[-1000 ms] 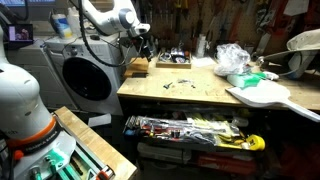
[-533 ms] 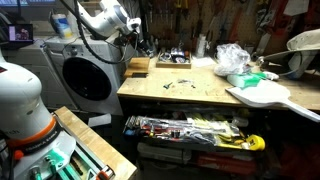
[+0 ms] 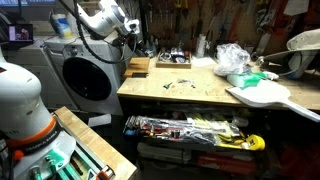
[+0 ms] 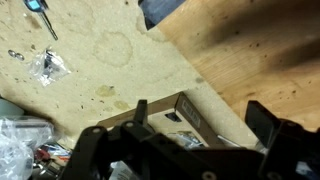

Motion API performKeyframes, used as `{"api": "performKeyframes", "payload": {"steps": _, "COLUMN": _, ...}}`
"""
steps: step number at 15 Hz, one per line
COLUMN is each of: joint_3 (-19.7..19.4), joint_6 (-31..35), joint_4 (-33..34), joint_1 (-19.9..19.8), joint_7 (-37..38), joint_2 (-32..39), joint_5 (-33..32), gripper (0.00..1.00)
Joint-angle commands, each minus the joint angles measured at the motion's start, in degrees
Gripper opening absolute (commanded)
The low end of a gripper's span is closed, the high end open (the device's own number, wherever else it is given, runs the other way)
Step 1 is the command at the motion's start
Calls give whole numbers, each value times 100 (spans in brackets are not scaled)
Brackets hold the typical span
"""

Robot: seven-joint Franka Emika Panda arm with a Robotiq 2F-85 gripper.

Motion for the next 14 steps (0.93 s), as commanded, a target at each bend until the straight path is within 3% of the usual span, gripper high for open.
{"api": "performKeyframes", "payload": {"steps": 1, "joint_3": 589, "joint_6": -1011, "joint_4": 291, "joint_1": 107, "joint_7": -304, "joint_2": 231, "joint_5": 35, "gripper": 100}}
{"api": "performKeyframes", "payload": {"steps": 8, "joint_3": 1235, "joint_6": -2518, "joint_4": 1056, "joint_1": 528, "joint_7": -734, "joint_2": 1023, "joint_5": -265, "gripper": 100}}
{"api": "performKeyframes", "payload": {"steps": 14, "joint_3": 1240, "joint_6": -3655, "joint_4": 1800, "joint_1": 1074, "joint_7": -802, "joint_2": 2036, "joint_5": -1253, "gripper": 100}}
